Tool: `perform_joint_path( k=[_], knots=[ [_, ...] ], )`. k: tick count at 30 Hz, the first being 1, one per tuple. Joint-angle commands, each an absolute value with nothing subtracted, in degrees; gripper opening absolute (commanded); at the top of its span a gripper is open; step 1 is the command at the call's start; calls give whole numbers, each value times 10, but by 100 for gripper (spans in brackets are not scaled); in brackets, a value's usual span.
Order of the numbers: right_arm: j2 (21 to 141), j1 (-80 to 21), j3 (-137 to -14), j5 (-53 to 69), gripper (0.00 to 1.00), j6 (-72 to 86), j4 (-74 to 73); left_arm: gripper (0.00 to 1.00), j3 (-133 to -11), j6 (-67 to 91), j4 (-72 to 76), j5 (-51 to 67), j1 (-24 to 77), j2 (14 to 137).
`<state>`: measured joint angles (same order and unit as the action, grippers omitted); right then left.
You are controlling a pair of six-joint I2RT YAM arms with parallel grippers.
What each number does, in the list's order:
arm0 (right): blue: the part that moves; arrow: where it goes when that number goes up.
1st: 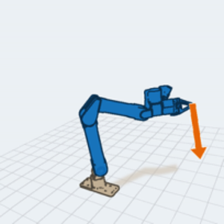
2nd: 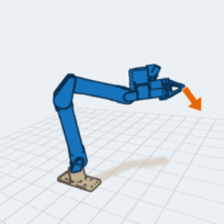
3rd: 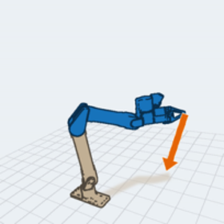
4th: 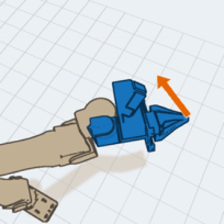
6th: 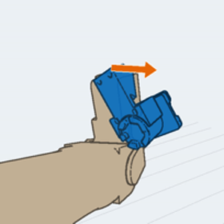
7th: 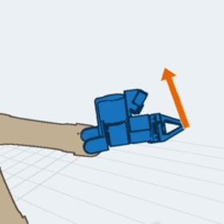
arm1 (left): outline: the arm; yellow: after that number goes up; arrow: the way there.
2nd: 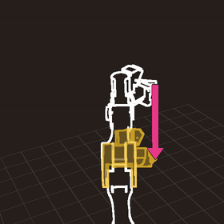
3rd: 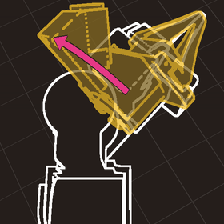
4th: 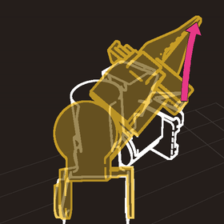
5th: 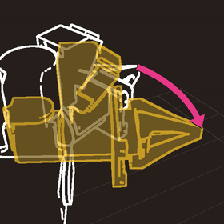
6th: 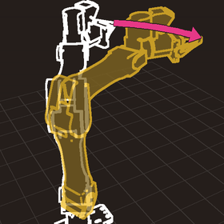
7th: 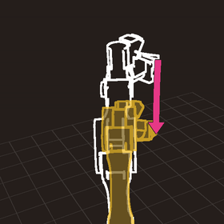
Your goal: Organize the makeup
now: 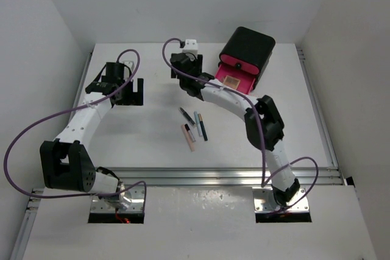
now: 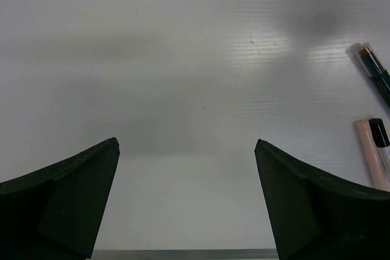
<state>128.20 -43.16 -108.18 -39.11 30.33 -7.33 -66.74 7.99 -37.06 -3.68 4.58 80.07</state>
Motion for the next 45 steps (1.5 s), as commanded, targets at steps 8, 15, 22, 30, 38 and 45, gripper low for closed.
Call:
perform_joint_path(
  k=[8, 15, 22, 30, 38, 45],
  knots=[
    [1067, -330, -826, -521, 19, 390, -58, 100, -669, 79, -360, -37, 50, 788],
    [1055, -269, -778, -496, 19, 437, -97, 100, -674, 79, -360, -37, 50, 794],
    [1063, -256, -775, -468, 19, 482, -134, 100, -674, 79, -360, -37, 50, 794],
    [1058, -257, -766, -458, 18, 562, -208, 100, -674, 79, -360, -37, 50, 799],
    [1084, -251, -787, -452, 39, 543, -208, 100, -674, 79, -360, -37, 50, 799],
    [1092, -246, -794, -431, 63, 506, -173, 100, -674, 79, -360, -37, 50, 799]
  ],
)
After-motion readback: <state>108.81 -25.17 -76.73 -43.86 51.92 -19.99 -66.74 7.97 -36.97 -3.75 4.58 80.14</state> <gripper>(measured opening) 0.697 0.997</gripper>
